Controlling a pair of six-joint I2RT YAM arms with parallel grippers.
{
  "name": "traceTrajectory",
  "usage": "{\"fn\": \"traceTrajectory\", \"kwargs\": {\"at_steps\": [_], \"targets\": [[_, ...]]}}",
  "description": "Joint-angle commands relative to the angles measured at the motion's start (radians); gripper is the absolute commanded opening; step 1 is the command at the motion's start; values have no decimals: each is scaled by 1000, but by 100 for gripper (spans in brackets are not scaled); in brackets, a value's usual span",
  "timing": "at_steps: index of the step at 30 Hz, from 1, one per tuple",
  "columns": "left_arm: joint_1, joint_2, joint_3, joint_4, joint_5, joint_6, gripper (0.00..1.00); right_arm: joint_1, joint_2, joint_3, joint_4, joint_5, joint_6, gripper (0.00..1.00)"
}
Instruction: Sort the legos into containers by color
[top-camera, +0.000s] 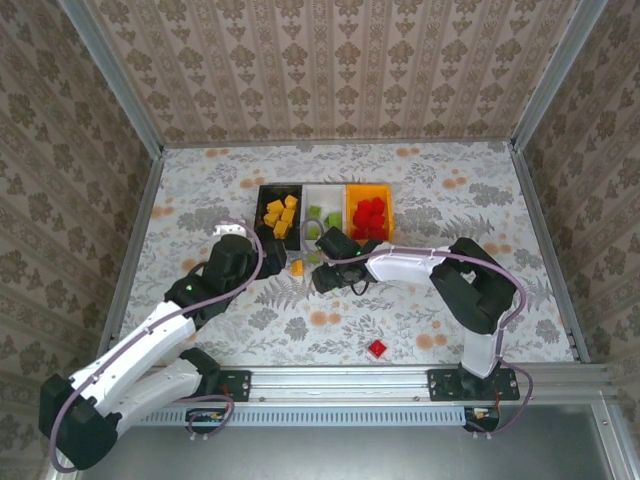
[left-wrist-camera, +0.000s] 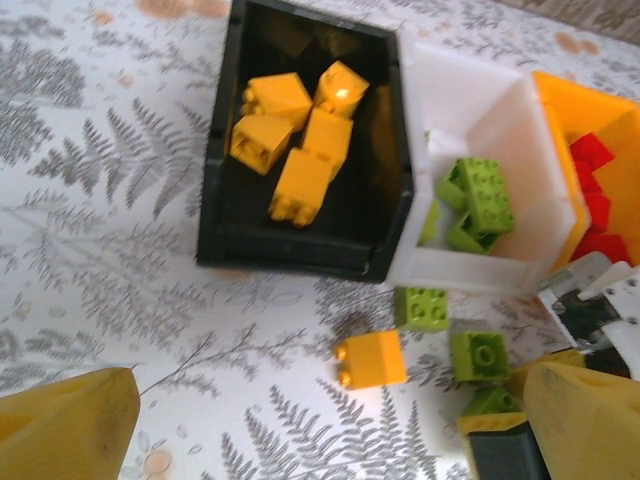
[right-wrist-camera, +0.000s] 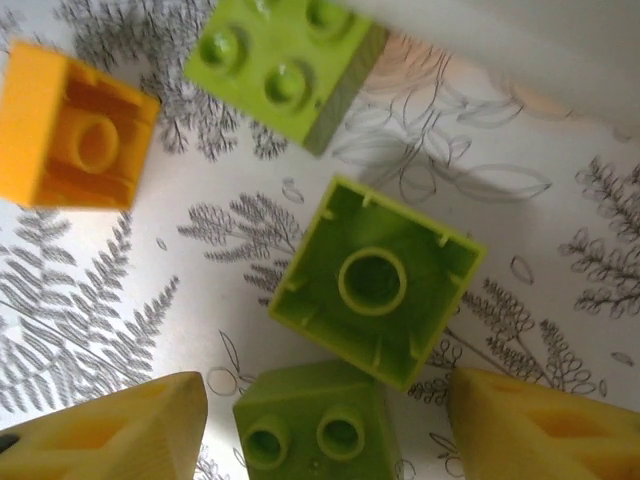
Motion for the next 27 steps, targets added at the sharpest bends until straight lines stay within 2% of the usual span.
{"fn": "traceTrajectory", "kwargs": {"at_steps": [1, 5, 9, 18, 21, 27], "targets": [[24, -38, -26, -53, -40, -49, 100, 24, 18, 13, -55, 40, -8, 58], [52, -48, -36, -54, -24, -48, 100, 33, 19, -6, -35, 34, 0, 44], [69, -32, -32, -54, -12, -37, 100, 34, -26, -20, -5, 12, -2, 34], [82, -2, -58, -26, 27, -20, 100, -10, -239, 38, -18, 13, 0, 32], [82, 20, -61, -16, 39, -22, 100, -47, -204, 138, -66, 47, 6, 33], [80, 82, -56, 12, 70, -14, 100, -117, -19, 348, -118, 96, 44, 35]]}}
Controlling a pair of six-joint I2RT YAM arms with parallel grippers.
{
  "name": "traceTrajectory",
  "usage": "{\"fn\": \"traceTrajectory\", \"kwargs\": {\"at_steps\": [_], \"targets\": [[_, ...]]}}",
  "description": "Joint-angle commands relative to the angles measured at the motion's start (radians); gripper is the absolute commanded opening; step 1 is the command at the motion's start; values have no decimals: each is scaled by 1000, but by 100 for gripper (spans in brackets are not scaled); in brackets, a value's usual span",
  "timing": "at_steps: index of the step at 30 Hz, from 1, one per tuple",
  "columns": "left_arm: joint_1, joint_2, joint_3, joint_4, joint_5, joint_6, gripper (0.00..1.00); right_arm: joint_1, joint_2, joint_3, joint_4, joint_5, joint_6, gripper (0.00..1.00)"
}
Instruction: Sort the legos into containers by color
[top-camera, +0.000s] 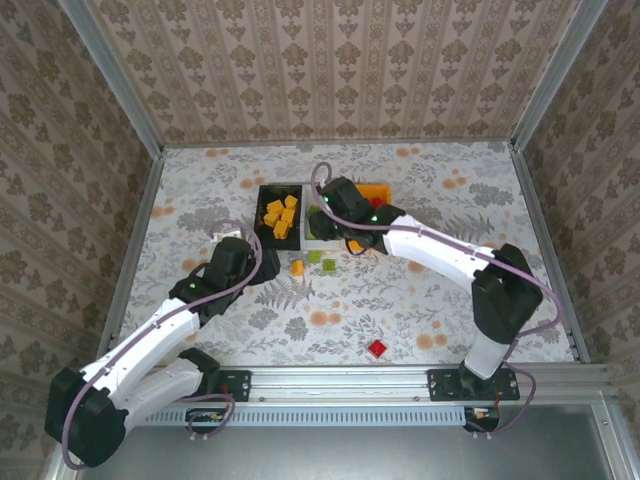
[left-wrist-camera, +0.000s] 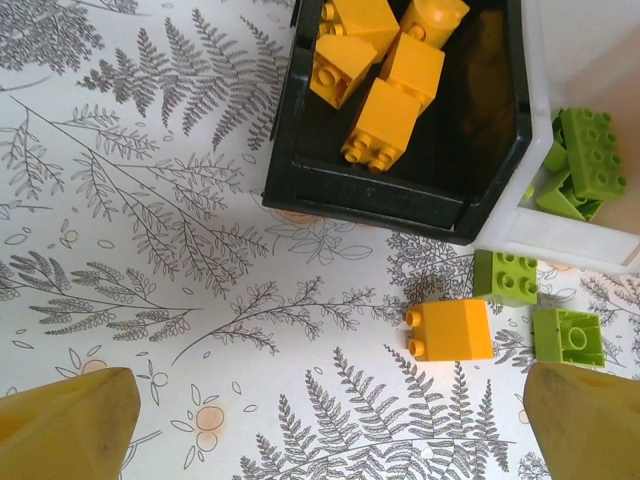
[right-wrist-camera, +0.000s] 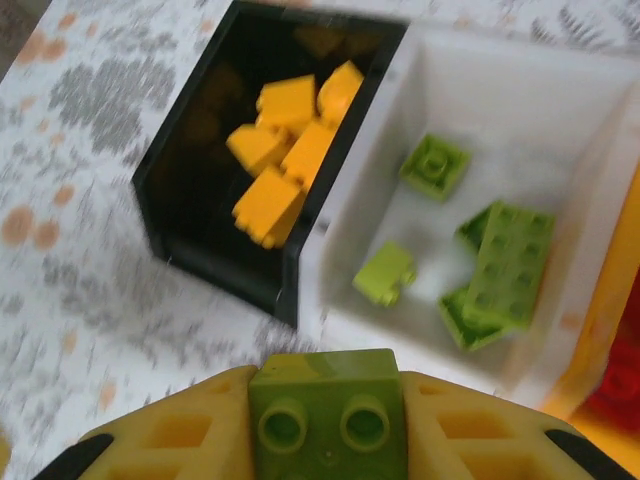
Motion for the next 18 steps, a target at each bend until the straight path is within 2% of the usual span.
{"fn": "traceTrajectory", "kwargs": {"at_steps": [1, 8, 9, 11, 13, 18], "targets": [[6, 33, -1, 31, 32, 15, 100, -28, 124, 99, -88, 55, 32, 35], [-4, 149, 40, 44, 78, 49, 100, -57, 276, 280, -161, 95, 66, 40], [-6, 163, 43, 47, 80, 53, 100, -60, 285, 291, -163, 92, 69, 43], [-10, 190, 45, 67, 88, 64, 100, -63, 289, 303, -154, 81, 73, 58], [-12, 219, 50, 92, 105, 83, 100, -63, 271, 294, -131, 75, 71, 69], [-55, 327, 114, 111, 105, 147, 96, -63, 167, 203, -64, 65, 81, 77]]}}
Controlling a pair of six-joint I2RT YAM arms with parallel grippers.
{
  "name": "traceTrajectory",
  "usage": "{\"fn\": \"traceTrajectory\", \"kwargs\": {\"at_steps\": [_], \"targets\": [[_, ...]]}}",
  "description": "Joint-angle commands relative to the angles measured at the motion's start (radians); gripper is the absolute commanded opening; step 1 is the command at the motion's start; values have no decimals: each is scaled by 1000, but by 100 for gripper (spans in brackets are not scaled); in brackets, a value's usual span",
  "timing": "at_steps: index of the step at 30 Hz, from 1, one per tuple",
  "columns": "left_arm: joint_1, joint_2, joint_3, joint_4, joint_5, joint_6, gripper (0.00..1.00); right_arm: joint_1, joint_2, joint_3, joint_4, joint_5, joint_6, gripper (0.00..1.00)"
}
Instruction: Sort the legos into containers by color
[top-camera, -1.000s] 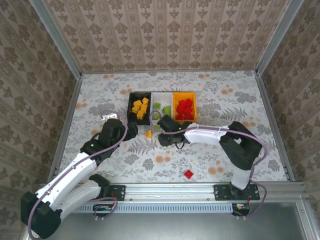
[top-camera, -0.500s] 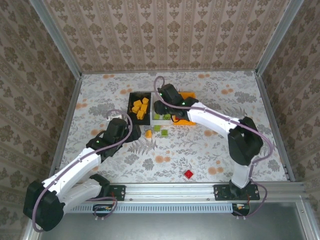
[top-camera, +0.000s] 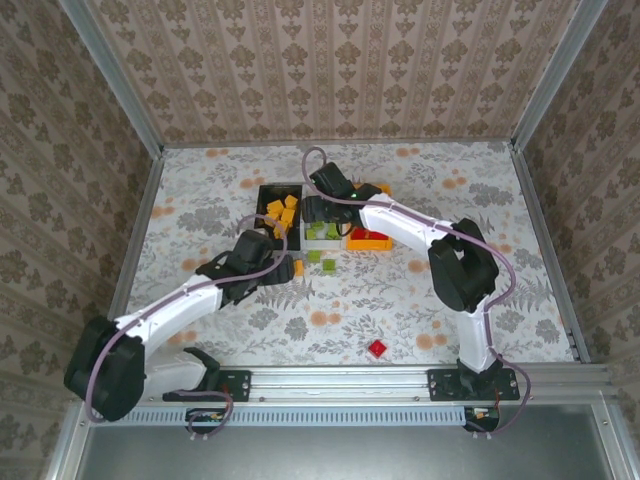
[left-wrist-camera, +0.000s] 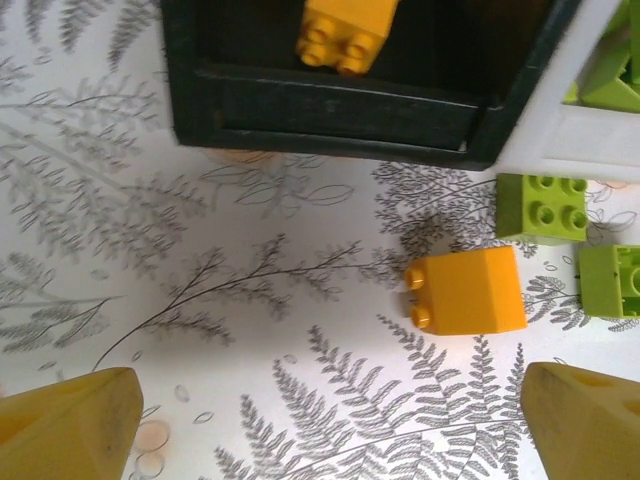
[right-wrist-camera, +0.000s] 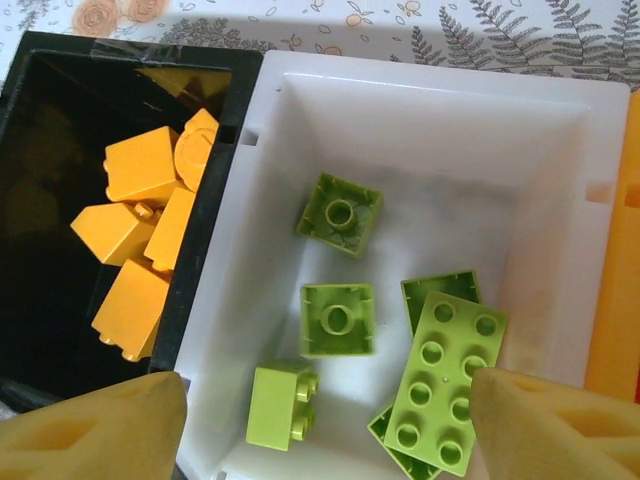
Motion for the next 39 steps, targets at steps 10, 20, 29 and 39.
{"fn": "traceTrajectory", "kwargs": {"at_steps": [10, 20, 29, 39], "targets": [[-123, 331, 230, 30, -89, 122, 78, -3, -350, -328, 148, 9, 38, 79], [-152, 425, 270, -8, -137, 109, 48, -18, -484, -442, 171, 18, 39, 80], [-183, 424, 241, -36, -156, 84, 24, -39, -504, -458, 176, 11, 48, 80], [-221, 312, 214, -75, -194, 53, 12, -54, -537, -486, 181, 7, 66, 80]]}}
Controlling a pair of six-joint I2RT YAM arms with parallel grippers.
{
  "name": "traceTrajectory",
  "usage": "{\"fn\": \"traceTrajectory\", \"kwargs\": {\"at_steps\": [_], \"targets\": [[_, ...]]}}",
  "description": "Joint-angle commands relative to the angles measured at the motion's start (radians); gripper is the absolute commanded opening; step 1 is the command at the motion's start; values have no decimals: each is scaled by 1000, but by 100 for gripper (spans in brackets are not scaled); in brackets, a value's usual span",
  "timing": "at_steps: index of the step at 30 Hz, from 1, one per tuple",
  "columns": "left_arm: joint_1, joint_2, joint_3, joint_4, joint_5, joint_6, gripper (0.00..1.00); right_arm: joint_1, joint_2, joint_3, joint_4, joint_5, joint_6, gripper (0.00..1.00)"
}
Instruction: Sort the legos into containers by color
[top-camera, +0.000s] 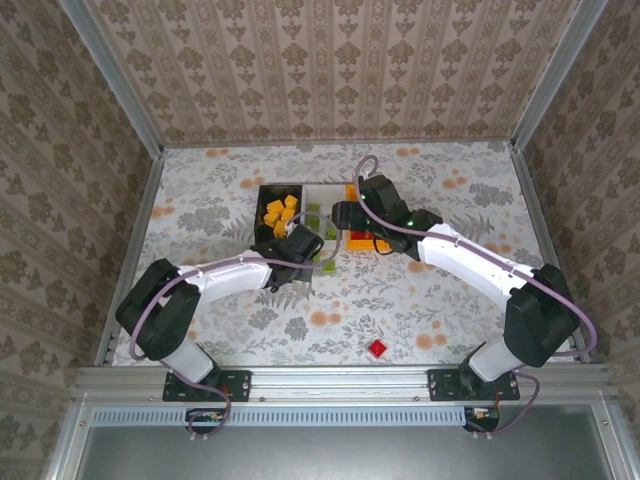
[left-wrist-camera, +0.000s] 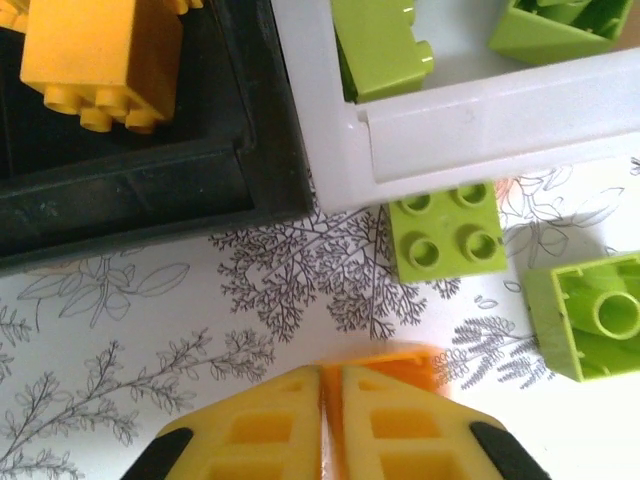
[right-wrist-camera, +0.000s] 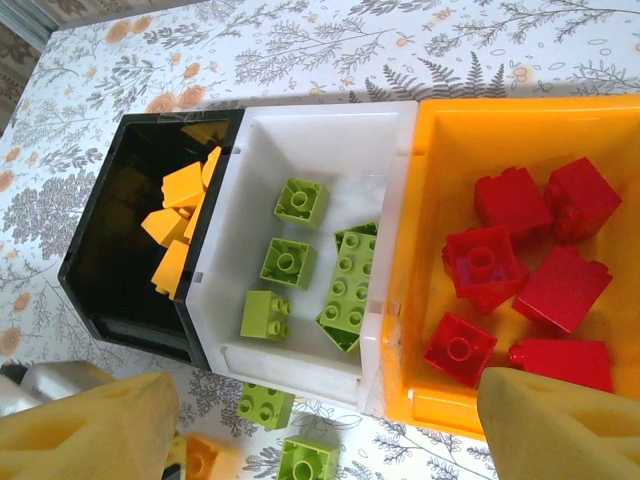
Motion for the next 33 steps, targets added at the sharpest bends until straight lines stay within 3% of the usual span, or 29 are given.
{"fn": "traceTrajectory", "kwargs": {"at_steps": [1, 7, 12, 16, 21, 28, 33], "targets": [[-21, -68, -16, -69, -19, -28, 13, -10, -46, -25, 15, 1, 22, 80], [-12, -179, 12, -129, -27, -21, 16, -15, -72, -45, 6, -6, 27, 80], [-31, -168, 27, -85, 95, 9, 51, -20, -86, -61, -36, -38, 40, 80], [-102, -87, 67, -46, 182, 26, 79, -27, -114, -110, -69, -31, 47, 81], [-211, 53, 161, -15, 230, 88, 98, -81, -205, -199, -80, -22, 64, 82], [-279, 198, 292, -16, 381, 146, 100, -178, -316, -290, -101, -34, 57, 84], [-314, 307, 390, -142, 379, 174, 96, -216, -358, -313, -105, -49, 54, 84]]}}
